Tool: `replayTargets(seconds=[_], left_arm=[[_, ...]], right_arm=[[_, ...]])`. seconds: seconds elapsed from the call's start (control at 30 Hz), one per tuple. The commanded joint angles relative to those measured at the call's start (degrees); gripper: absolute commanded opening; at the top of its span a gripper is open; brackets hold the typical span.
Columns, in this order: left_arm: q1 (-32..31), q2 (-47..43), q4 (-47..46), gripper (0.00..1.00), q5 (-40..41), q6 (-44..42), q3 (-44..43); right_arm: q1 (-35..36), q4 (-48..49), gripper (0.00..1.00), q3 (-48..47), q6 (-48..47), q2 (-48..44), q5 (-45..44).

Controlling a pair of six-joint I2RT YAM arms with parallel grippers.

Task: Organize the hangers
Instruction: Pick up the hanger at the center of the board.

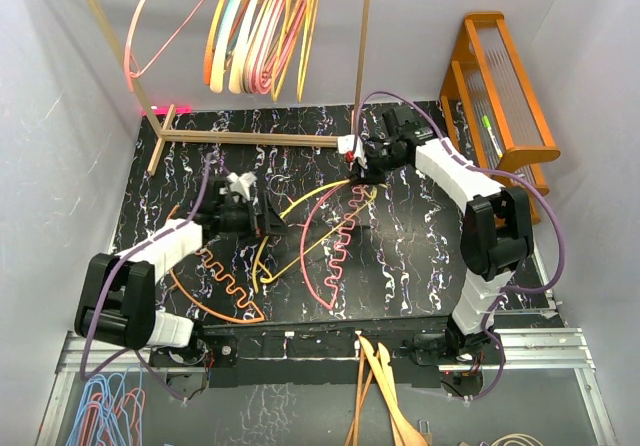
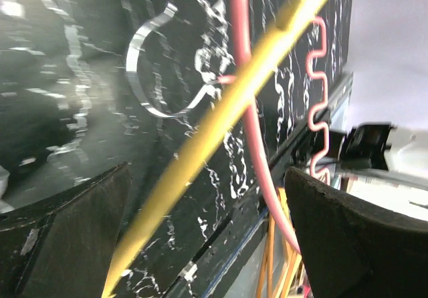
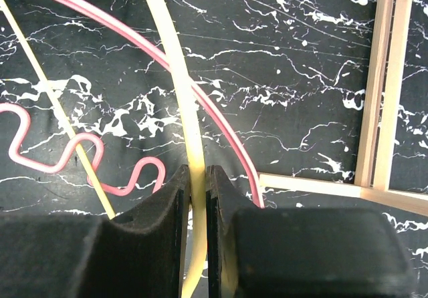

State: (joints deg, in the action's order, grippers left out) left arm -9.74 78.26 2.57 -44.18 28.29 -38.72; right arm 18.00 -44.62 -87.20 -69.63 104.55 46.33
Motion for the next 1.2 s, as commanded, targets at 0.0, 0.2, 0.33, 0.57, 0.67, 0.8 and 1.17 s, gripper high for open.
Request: replayTargets(seconds=[0.0, 0.2, 0.33, 0.57, 0.67, 0.8, 1.17], left_arm=[[-7.10, 1.35, -5.58, 0.97, 2.89, 0.87, 0.66], [-10.22, 1.77, -6.68, 0.94, 7.33, 2.02, 3.20], [-12.43, -1.07, -7.06, 0.86, 10.63, 3.30, 5.14], [-14.68, -2.32, -17.02, 0.15, 8.60, 7.74, 8.66], [-15.93, -1.67, -19.60, 0.00, 8.32, 8.91, 8.36], [-17.20, -3.55, -14.68, 0.00, 11.65, 6.24, 5.46], [-17.25, -11.19, 2.64, 0.00, 25.46, -2.89, -2.11]], right_arm=[[-1.95, 4.93, 0.08, 0.89, 2.21, -3.68, 5.14], [-5.05, 5.39, 0.08, 2.13, 2.37, -4.18, 6.30], [-7.81, 7.68, 0.08, 3.35, 4.75, -4.18, 7.37], [-8.93, 10.93, 0.08, 7.15, 6.41, -7.43, 9.24], [-8.98, 13.31, 0.08, 8.79, 9.17, -8.25, 9.81], [-8.98, 17.41, 0.23, 10.49, 14.78, -9.05, 9.40], [-9.91, 14.55, 0.99, 6.65, 24.26, -15.60, 1.69]])
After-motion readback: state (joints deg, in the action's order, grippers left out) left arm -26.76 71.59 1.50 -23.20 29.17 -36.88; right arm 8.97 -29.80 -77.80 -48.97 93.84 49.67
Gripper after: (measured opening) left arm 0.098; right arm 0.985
